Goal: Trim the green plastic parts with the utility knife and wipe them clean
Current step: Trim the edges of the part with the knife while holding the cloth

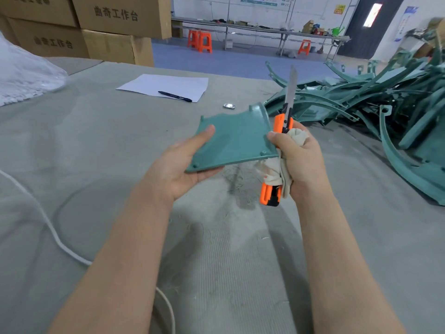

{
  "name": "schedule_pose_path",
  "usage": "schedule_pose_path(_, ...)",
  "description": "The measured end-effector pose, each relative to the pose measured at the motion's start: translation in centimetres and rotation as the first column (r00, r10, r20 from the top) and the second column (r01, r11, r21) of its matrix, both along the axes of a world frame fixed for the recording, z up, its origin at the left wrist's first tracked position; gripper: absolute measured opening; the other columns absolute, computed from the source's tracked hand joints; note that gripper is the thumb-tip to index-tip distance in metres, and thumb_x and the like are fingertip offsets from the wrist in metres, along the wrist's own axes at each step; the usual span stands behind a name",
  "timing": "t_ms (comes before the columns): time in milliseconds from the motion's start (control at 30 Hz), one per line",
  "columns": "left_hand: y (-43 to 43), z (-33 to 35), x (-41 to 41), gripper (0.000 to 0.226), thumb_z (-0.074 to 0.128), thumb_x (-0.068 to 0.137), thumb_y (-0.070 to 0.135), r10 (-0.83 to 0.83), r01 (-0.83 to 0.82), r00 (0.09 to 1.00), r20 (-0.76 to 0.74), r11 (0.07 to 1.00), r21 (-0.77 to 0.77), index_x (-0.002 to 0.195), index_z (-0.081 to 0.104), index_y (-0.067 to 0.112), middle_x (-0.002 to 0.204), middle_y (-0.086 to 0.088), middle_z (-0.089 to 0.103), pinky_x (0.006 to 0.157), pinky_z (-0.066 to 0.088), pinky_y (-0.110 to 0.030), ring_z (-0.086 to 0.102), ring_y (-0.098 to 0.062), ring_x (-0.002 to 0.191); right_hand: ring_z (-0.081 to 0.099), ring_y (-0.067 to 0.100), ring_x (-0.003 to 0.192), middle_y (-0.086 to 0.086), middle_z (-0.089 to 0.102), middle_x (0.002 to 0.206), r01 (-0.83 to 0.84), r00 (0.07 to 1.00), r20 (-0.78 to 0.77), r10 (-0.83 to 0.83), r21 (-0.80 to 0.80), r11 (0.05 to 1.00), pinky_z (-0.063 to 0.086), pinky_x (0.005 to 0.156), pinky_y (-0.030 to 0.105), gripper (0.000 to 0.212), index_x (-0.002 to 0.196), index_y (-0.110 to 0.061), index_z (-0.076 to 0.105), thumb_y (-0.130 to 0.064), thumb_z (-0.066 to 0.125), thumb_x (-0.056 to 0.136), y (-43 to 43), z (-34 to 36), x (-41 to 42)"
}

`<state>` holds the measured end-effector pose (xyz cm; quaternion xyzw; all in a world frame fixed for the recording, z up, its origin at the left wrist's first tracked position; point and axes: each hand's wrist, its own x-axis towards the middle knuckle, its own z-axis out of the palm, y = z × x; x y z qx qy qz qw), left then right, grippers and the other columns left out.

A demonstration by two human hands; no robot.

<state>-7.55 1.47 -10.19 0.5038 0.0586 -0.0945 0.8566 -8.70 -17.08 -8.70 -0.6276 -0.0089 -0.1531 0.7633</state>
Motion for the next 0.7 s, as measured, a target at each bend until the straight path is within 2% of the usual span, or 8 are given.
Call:
schedule_pose_path(33, -0.5, -0.2, 0.0, 0.022, 0.071, 0.081, 0.024, 0.02, -0.021, 0.999, -0.038, 1.0, -0.016, 0.1, 0.066, 0.012, 0.087, -0.002, 0.075, 0.056, 0.056, -0.025, 0.072, -0.012, 0.07, 0.056, 0.012, 0.063, -0.004, 0.059, 0.068, -0.016, 1.0, 0.007, 0.016, -0.009, 1.0, 0.047, 0.06, 0.022, 0.022, 0.081, -0.018, 0.057, 0.003, 0.062, 0.086, 0.1, 0.0, 0.0)
schedule_pose_path(100, -1.0, -0.5, 0.0, 0.004, 0.067, 0.086, 0.014, 0.058, -0.059, 0.997, -0.044, 0.998, -0.028, 0.09, 0.066, 0.014, 0.078, 0.001, 0.074, 0.054, 0.055, -0.021, 0.07, -0.009, 0.066, 0.057, 0.009, 0.06, -0.007, 0.059, 0.066, 0.007, 1.0, 0.022, -0.005, -0.072, 0.997, 0.048, 0.057, 0.02, 0.017, 0.083, -0.018, 0.059, -0.002, 0.064, 0.086, 0.1, 0.0, 0.0)
schedule_pose_path(233, 0.2, -0.3, 0.6, 0.008, 0.066, 0.088, 0.01, 0.292, -0.286, 0.955, 0.042, 0.952, -0.111, 0.093, 0.065, 0.017, 0.08, 0.002, 0.074, 0.057, 0.055, -0.023, 0.07, -0.009, 0.069, 0.054, 0.011, 0.05, 0.004, 0.059, 0.067, 0.089, 0.995, 0.048, -0.082, -0.176, 0.98, 0.046, 0.047, 0.02, 0.006, 0.093, -0.02, 0.061, -0.022, 0.066, 0.091, -0.1, -0.3, -0.2)
schedule_pose_path(333, 1.5, -0.2, 0.5, 0.006, 0.064, 0.089, 0.009, 0.398, -0.377, 0.913, 0.087, 0.906, -0.195, 0.093, 0.066, 0.013, 0.08, 0.0, 0.075, 0.057, 0.055, -0.024, 0.071, -0.011, 0.069, 0.054, 0.01, 0.048, 0.003, 0.059, 0.061, 0.056, 0.998, 0.033, -0.049, -0.269, 0.961, 0.046, 0.046, 0.021, 0.005, 0.092, -0.025, 0.063, -0.029, 0.065, 0.091, -0.2, -0.3, -0.3)
schedule_pose_path(500, 2.1, -0.3, 0.5, 0.003, 0.064, 0.09, 0.005, 0.456, -0.435, 0.89, 0.001, 0.85, -0.298, 0.091, 0.065, 0.008, 0.071, -0.001, 0.074, 0.051, 0.053, -0.02, 0.071, -0.01, 0.063, 0.053, 0.009, 0.047, 0.009, 0.056, 0.064, -0.127, 0.992, -0.023, 0.126, -0.333, 0.934, 0.047, 0.046, 0.022, 0.009, 0.098, -0.019, 0.067, -0.025, 0.066, 0.092, 0.3, -0.4, -0.8)
schedule_pose_path(700, 2.0, -0.4, 0.8, 0.004, 0.066, 0.087, 0.005, 0.464, -0.463, 0.883, -0.069, 0.838, -0.29, 0.09, 0.065, 0.008, 0.071, -0.002, 0.072, 0.051, 0.052, -0.019, 0.07, -0.01, 0.06, 0.054, 0.005, 0.049, 0.003, 0.056, 0.066, -0.155, 0.988, -0.052, 0.146, -0.394, 0.906, 0.05, 0.047, 0.022, 0.021, 0.109, -0.015, 0.067, -0.026, 0.065, 0.092, 1.4, -0.6, -0.9)
